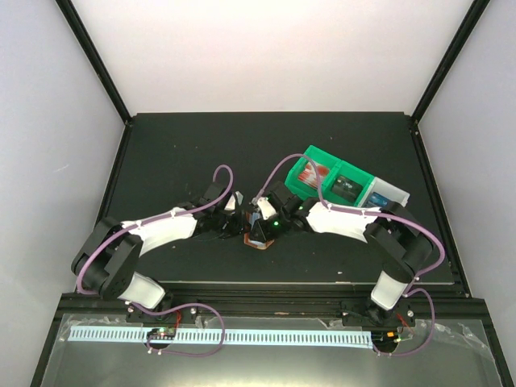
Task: Put the credit cards into the card holder
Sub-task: Open the card holder at the center of the board.
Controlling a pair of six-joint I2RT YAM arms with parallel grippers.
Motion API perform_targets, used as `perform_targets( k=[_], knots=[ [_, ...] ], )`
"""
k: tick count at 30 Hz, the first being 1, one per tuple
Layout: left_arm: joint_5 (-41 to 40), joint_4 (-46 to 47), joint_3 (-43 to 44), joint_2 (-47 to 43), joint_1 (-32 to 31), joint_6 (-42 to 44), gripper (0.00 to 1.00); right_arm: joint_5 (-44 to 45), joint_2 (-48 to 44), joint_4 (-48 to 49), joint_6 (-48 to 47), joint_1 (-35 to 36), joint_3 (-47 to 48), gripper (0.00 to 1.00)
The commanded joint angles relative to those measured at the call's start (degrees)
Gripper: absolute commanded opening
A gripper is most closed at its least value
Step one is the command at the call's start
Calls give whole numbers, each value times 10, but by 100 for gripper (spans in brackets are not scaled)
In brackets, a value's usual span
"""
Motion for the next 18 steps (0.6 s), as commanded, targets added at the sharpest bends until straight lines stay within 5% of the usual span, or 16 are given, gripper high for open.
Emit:
perform_targets(
  k=[1,12,18],
  knots=[
    [12,-10,25,-21,4,-16,2,103,10,0,29,1,1,15],
    [-6,-44,26,-35,3,-15,1,314,2,-84,60,4,13,34],
    [-15,-59,27,-43,4,-11,2,307,-39,-78,56,4,7,42]
  ],
)
